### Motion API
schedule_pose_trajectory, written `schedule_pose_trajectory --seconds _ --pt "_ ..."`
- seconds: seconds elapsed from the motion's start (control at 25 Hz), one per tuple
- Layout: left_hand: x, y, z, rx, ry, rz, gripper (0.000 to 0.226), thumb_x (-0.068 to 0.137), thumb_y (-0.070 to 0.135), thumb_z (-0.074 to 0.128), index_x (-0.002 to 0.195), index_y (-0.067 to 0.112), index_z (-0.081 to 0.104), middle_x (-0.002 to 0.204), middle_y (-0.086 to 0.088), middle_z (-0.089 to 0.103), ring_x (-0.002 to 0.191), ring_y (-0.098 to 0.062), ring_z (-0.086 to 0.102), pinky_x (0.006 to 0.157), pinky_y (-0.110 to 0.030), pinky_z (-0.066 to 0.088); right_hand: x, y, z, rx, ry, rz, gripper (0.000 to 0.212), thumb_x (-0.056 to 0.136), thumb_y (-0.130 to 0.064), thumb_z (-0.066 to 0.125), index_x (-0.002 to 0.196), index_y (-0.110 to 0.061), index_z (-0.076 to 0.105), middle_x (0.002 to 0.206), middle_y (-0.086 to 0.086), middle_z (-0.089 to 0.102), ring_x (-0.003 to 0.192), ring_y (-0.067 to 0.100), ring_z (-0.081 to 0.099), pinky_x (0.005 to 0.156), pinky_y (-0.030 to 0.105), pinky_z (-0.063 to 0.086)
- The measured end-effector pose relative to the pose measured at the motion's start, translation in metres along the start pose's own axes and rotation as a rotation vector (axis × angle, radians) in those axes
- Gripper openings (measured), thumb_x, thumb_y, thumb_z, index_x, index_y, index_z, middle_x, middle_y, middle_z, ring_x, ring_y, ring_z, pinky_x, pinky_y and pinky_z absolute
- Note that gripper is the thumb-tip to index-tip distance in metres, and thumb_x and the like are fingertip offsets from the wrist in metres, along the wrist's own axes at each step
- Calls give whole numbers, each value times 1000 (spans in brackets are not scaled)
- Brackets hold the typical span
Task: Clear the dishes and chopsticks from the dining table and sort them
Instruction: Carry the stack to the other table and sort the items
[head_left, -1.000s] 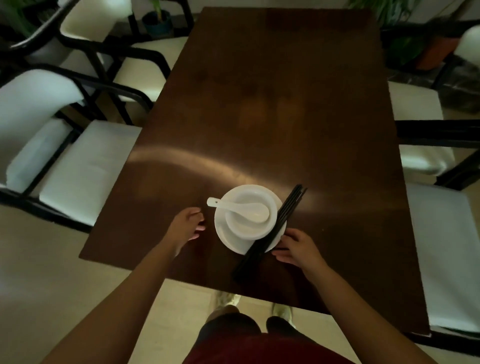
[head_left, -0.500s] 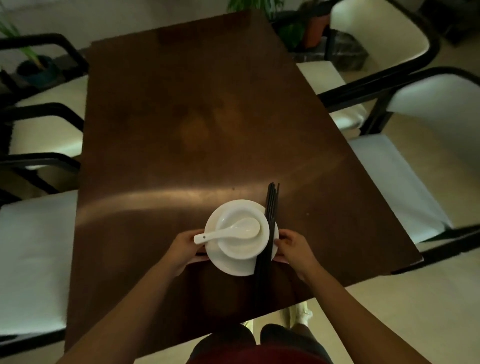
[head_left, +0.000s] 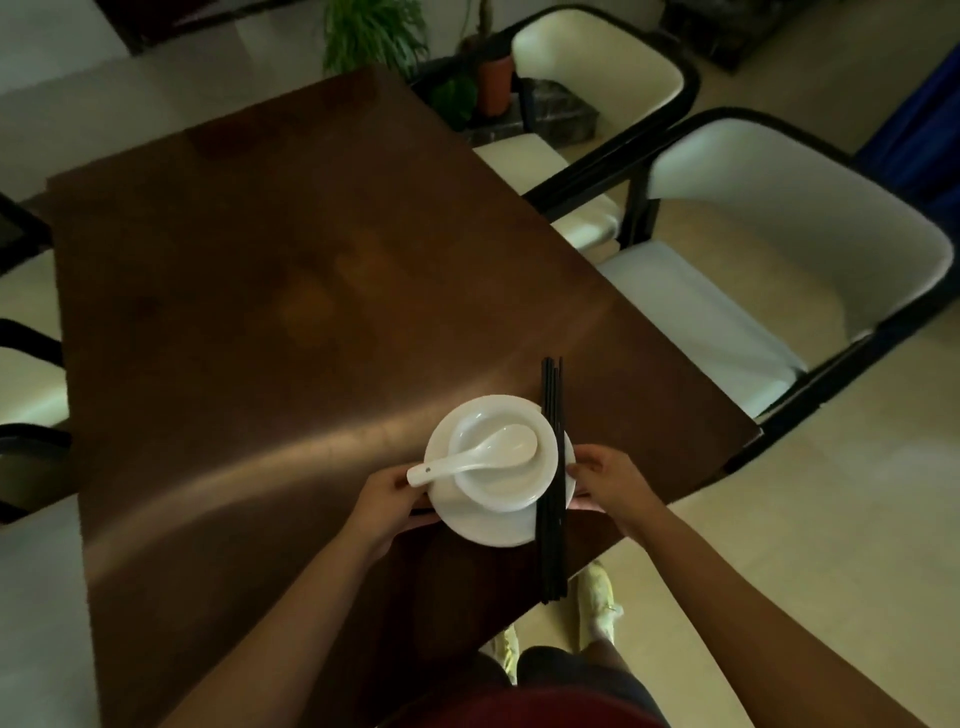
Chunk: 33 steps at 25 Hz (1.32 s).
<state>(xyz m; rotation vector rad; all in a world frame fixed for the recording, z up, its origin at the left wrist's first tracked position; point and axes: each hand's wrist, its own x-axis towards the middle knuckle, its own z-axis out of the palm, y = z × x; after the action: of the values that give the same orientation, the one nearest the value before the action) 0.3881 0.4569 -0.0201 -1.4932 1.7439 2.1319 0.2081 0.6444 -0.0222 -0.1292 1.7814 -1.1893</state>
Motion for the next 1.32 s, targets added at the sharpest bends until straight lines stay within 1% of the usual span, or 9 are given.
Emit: schedule_pose_trajectory --seconds 0.12,0.2,0.4,0.48,0.56,0.72,0.96,1.2,1.32 --pt "-1 17 30 40 -35 26 17 91 13 56 104 15 65 100 -4 68 91 -23 66 64 -33 57 -15 3 -28 32 91 -28 18 90 -3 52 103 -14 59 90 5 67 75 15 69 55 23 58" --pt "-3 30 55 58 -74 29 12 89 11 57 99 15 64 99 -6 67 92 -24 65 62 -32 57 -28 6 -51 50 144 -41 16 90 -4 53 98 -15 60 89 5 67 73 14 70 54 23 57" --pt "-15 55 130 99 -199 34 15 89 6 57 103 7 62 98 -13 68 92 -29 66 67 -37 56 -65 22 -122 95 284 -72 14 88 -5 56 94 -15 63 85 7 68 65 11 70 50 20 54" --pt "-20 62 169 114 -244 47 11 89 4 56 95 9 64 95 -11 68 88 -26 66 63 -35 57 -83 30 -157 112 337 -86 14 88 -6 57 90 -18 63 82 7 68 62 11 69 48 19 53" --pt "-27 67 213 137 -294 72 13 90 5 55 87 13 66 91 -9 69 84 -24 67 56 -32 58 -101 40 -196 144 376 -94 14 88 -5 55 89 -17 64 78 7 68 60 11 69 48 19 53" --pt "-45 72 320 184 -391 133 13 91 5 53 92 8 66 75 -7 74 69 -23 71 52 -29 58 -137 58 -295 185 451 -101 15 88 -2 53 96 -11 63 79 10 67 64 16 68 50 22 55" --pt "-58 92 480 229 -515 132 11 91 9 55 98 6 64 91 -16 68 79 -28 68 58 -30 60 -187 78 -442 206 551 -115 19 88 -2 53 81 -17 63 74 8 68 55 9 69 47 19 53" --pt "-58 127 628 305 -641 140 9 89 7 56 89 12 64 81 -9 70 66 -18 72 50 -26 57 -209 97 -564 316 701 -94 12 89 1 51 95 0 61 74 12 65 61 16 66 47 21 55" --pt "-47 145 696 355 -703 137 9 89 7 57 92 11 64 84 -9 70 69 -19 72 52 -28 58 -211 102 -620 353 767 -104 13 89 2 49 92 0 62 75 13 65 63 18 67 49 23 56"
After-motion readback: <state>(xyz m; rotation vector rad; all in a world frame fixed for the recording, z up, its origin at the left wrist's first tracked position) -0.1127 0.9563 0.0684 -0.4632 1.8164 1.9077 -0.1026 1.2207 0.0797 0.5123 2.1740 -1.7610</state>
